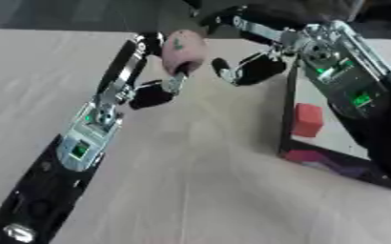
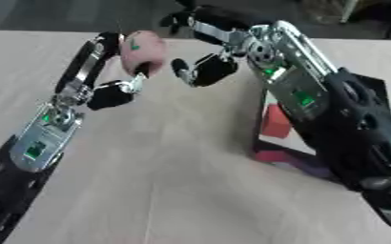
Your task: Pick up the objects with one hand, pass them to the other hand, and then place them into the box on the other side of the table.
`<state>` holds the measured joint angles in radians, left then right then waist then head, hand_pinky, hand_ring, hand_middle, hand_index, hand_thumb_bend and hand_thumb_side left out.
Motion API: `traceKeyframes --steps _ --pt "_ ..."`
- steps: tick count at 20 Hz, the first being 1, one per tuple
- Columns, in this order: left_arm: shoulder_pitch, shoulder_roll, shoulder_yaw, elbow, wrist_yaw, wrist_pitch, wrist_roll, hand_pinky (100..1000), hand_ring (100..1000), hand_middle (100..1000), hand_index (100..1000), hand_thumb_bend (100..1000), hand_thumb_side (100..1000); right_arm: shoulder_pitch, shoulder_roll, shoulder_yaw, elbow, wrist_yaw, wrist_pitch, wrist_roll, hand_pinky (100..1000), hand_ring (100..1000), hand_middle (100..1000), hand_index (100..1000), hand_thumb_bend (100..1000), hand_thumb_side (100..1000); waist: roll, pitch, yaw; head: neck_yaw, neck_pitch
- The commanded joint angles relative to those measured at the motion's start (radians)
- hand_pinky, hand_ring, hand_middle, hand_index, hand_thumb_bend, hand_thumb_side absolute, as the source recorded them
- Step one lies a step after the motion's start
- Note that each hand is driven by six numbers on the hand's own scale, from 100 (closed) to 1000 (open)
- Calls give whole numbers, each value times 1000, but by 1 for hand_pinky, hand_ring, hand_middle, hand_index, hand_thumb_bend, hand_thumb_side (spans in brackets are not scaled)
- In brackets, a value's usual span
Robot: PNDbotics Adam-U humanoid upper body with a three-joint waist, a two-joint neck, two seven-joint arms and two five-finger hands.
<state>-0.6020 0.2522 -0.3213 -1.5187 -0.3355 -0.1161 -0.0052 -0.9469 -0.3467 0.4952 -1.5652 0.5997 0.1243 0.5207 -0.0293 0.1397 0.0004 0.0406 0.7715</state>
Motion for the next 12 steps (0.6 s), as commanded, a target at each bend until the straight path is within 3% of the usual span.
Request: traceKeyframes --steps 1,3,12 --pt "-23 -3 -3 -19 1 -5 -8 697 595 520 486 100 194 -25 -1 -5 -2 12 -8 -11 951 1000 823 952 100 218 -12 -25 1 -4 -2" --pt "-23 -4 -5 -19 1 -7 -12 697 595 520 485 100 192 -24 1 -3 1 12 -17 -4 954 1000 824 962 100 284 -12 -24 2 -5 -2" --pt "-27 -7 -14 -22 2 -14 -25 697 595 519 485 100 187 -25 9 -1 10 4 -42 11 957 1000 824 971 100 367 -13 -21 5 -7 -2"
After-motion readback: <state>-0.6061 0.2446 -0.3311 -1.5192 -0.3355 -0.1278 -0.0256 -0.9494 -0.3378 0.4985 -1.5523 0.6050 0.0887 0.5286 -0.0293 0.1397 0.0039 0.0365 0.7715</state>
